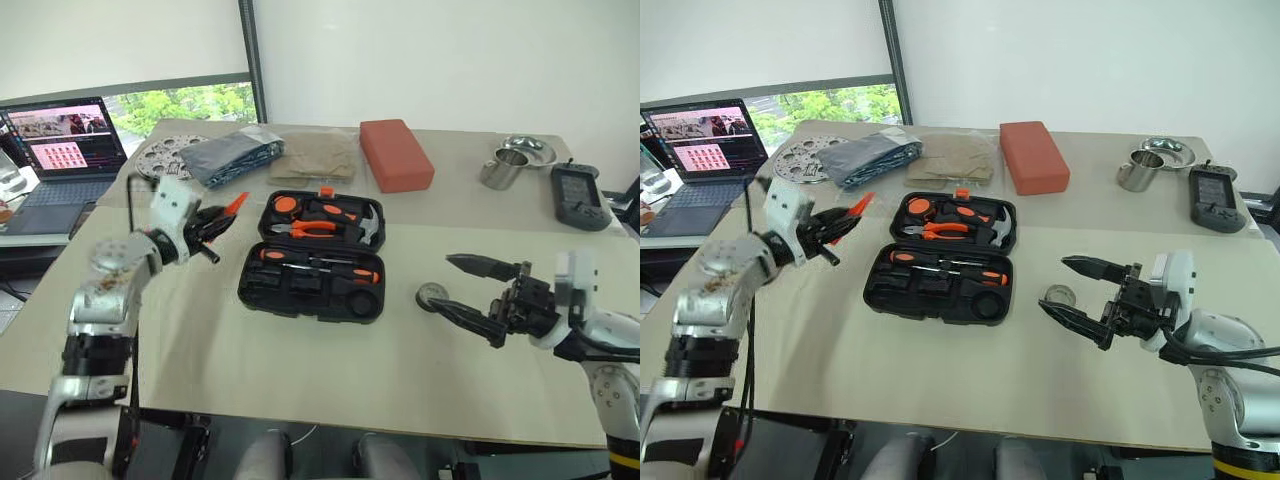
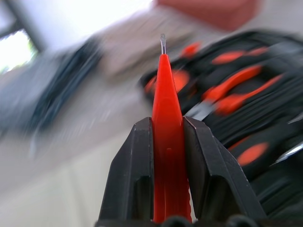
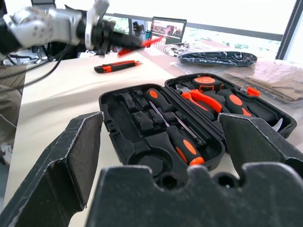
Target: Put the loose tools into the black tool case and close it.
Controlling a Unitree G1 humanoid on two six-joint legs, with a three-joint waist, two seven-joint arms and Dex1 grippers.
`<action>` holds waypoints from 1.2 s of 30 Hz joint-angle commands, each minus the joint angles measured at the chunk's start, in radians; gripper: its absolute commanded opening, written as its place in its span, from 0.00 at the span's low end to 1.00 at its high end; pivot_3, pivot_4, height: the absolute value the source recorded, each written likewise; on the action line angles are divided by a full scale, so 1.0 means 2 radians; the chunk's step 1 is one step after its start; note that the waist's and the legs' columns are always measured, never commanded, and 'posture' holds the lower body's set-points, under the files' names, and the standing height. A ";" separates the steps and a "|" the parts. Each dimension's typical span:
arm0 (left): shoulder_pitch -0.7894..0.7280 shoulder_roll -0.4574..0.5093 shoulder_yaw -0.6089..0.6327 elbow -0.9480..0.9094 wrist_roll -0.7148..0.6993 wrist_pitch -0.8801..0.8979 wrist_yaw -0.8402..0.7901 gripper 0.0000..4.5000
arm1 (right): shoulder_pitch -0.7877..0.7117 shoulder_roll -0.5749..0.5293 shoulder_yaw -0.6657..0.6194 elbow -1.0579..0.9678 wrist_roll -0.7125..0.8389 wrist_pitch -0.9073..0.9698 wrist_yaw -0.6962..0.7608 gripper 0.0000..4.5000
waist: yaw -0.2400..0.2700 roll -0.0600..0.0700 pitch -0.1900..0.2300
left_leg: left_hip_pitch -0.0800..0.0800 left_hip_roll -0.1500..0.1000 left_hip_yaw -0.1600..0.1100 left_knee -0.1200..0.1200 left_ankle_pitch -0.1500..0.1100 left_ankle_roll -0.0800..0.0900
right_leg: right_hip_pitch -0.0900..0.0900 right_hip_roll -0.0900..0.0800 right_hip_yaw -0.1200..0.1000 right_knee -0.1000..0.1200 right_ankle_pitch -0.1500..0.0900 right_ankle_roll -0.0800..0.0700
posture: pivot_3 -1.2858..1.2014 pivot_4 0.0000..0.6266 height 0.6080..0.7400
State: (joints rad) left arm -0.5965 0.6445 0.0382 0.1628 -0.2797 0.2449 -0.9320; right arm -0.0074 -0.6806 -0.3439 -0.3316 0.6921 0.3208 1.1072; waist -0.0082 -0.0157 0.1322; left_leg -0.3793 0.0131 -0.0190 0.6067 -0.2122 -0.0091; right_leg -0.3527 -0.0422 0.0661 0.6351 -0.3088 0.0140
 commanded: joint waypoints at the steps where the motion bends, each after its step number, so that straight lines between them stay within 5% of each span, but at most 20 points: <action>1: -0.021 0.010 -0.045 0.032 0.005 -0.077 -0.115 0.10 | 0.006 0.000 -0.022 0.000 0.015 -0.017 0.007 1.00 | -0.002 0.001 -0.001 | 0.000 0.000 0.000 0.000 0.000 0.000 | 0.000 0.000 0.000 -0.001 0.000 0.000 | 0.52 0.24 1.00; 6: -0.082 0.000 -0.111 0.172 0.065 -0.202 -0.209 0.10 | 0.032 0.006 -0.037 -0.014 0.016 -0.032 0.001 1.00 | -0.005 0.001 -0.001 | -0.001 0.000 0.001 0.000 0.000 0.000 | 0.000 0.003 0.000 -0.001 0.000 0.000 | 0.52 0.24 1.00; 16: -0.187 -0.037 -0.158 0.380 0.151 -0.340 -0.245 0.10 | 0.082 0.026 -0.057 -0.061 0.018 -0.043 -0.027 1.00 | -0.004 0.001 -0.001 | -0.003 0.001 0.002 0.001 0.000 0.000 | -0.001 0.007 0.002 -0.001 0.000 0.000 | 0.52 0.24 1.00; 36: -0.219 -0.061 -0.172 0.473 0.223 -0.363 -0.226 0.10 | 0.093 0.020 -0.059 -0.065 0.026 -0.049 -0.024 1.00 | -0.004 0.002 -0.001 | -0.003 0.001 0.000 0.002 0.000 0.001 | 0.000 0.008 0.002 0.001 0.000 0.000 | 0.52 0.24 1.00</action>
State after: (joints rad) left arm -1.0221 0.5191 -0.3024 1.0987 0.1476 -0.4803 -1.3857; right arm 0.1832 -0.6262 -0.4421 -0.4400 0.7281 0.2492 1.0546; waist -0.0170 -0.0125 0.1307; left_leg -0.3851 0.0147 -0.0183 0.6113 -0.2120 -0.0081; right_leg -0.3533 -0.0263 0.0713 0.6393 -0.3091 0.0149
